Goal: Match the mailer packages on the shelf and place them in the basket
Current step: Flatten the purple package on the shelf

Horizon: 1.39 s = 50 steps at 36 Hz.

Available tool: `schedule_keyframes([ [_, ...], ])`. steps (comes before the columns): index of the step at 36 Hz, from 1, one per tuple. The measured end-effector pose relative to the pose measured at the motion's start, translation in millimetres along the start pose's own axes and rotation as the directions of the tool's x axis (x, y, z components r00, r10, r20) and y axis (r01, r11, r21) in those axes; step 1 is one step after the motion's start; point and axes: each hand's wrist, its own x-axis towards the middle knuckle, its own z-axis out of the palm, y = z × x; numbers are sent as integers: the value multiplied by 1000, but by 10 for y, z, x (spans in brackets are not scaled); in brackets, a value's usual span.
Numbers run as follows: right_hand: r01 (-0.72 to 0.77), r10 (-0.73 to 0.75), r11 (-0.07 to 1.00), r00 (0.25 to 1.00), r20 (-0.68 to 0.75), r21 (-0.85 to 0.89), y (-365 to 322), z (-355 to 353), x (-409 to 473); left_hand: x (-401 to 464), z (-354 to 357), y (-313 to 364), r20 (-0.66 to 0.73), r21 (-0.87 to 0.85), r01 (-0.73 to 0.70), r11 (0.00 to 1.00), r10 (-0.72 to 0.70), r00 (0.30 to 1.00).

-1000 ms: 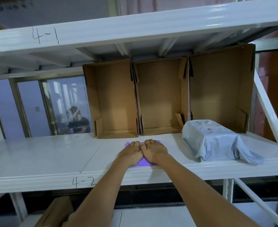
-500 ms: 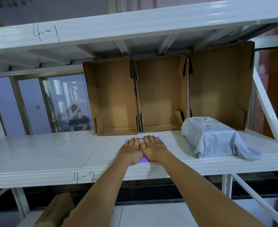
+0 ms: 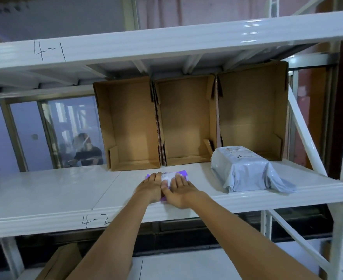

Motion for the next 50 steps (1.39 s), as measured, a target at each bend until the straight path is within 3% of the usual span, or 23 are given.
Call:
schedule_keyframes([
  [5,69,-62,995,994,93,-66,-62,-86,-424,-22,-13,43,-30,-47,32,998,-34,999],
  [10,0,-7,984,999,38,180,-170,-462,-775,-39,-65,32,-60,85,30,996,-25,998],
  [13,-7,-2,977,999,40,214,-184,-662,-856,-117,-206,65,-87,180,18,984,-3,996],
  [17,-16,5,990,997,80,138,-123,-550,-469,-351,-349,13,-122,133,-92,987,108,987],
  [21,-82,79,992,996,-34,-101,61,-233,64,-553,-334,-40,-173,17,-168,986,169,970],
  [23,-59,45,989,994,-102,-135,104,-128,112,-576,-287,-66,-215,-40,-156,987,144,966],
  [27,-77,77,997,984,-159,5,62,-66,160,-469,-279,-151,-369,-123,-36,992,-12,929],
  [31,-71,63,997,982,-180,-38,33,-73,172,-338,-174,-117,-211,-265,-25,964,-32,977],
  [36,-112,67,982,958,-280,-150,-17,-280,203,-139,-128,46,-52,-123,18,992,-24,998],
  [39,-2,-32,995,939,-342,-97,59,-253,275,-14,-228,102,19,-125,74,989,-72,997],
  [43,165,-122,977,952,-279,135,217,-73,302,14,-52,143,-155,1,-82,997,81,985],
  [45,186,-146,967,964,-221,175,215,-101,302,18,27,97,-232,-113,-102,988,74,970],
  [50,134,-106,970,984,-143,202,182,-102,319,46,8,81,-212,-78,-117,990,99,972],
])
